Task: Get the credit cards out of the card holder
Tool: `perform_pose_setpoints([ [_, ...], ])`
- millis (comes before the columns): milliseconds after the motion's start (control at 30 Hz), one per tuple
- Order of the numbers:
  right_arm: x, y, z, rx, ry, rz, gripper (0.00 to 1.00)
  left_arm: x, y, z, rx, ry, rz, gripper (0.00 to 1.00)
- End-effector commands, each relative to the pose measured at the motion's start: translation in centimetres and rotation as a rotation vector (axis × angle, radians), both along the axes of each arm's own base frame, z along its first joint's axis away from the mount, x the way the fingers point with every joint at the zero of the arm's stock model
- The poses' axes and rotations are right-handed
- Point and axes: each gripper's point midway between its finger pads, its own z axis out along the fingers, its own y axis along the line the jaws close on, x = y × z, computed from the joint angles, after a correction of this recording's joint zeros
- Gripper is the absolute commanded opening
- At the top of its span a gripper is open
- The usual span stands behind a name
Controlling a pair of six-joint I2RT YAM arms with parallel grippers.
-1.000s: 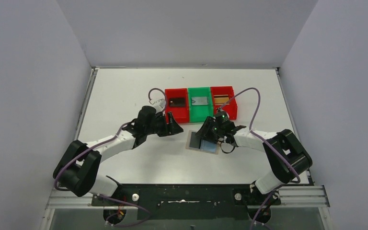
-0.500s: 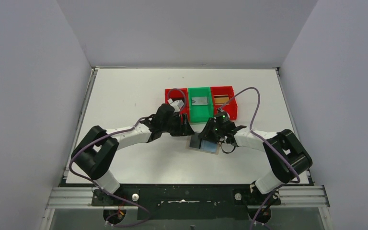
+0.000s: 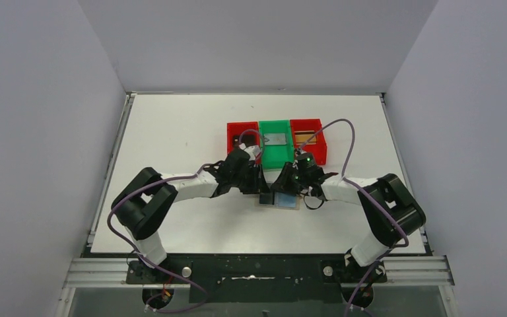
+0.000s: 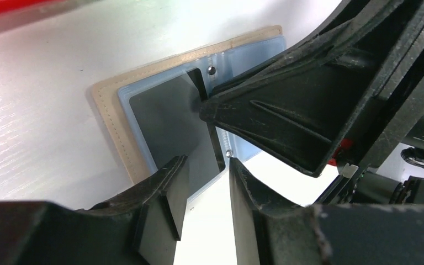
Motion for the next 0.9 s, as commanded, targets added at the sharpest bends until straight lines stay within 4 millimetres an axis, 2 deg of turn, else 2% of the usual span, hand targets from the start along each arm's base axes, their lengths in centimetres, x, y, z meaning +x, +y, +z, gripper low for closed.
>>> perform_pose_setpoints([
  [0, -0.6, 0.1, -0.8, -0.008, 0.017, 0.041, 0.27, 0.5, -0.2, 0.2, -0.008, 0.001, 0.032, 0.30],
  [133, -0.6, -0.3, -0.7, -0.002, 0.024, 0.020, 0.28, 0.7, 0.1, -0.2, 0.022, 0.007, 0.044, 0.25],
  [300, -0.6, -0.7, -0.7, -0.005, 0.028, 0.008, 0.30, 1.3, 0.3, 0.4, 0.039, -0.027, 0.069, 0.28],
  [500, -0.6, -0.7, -0.9, -0.010, 0.046, -0.006, 0.30, 1.4, 0.9, -0.9, 0.105, -0.007, 0.082, 0.28],
  [700, -0.6, -0.8, -1.0, -0.008, 0.051, -0.017, 0.32, 0.3, 0.7, -2.2, 0.113, 0.021, 0.032, 0.28],
  [867, -0.7, -0.5, -0.7, 0.021, 0.041, -0.012, 0.31, -0.9, 1.5, -4.1, 0.176, 0.044, 0.030, 0.28],
])
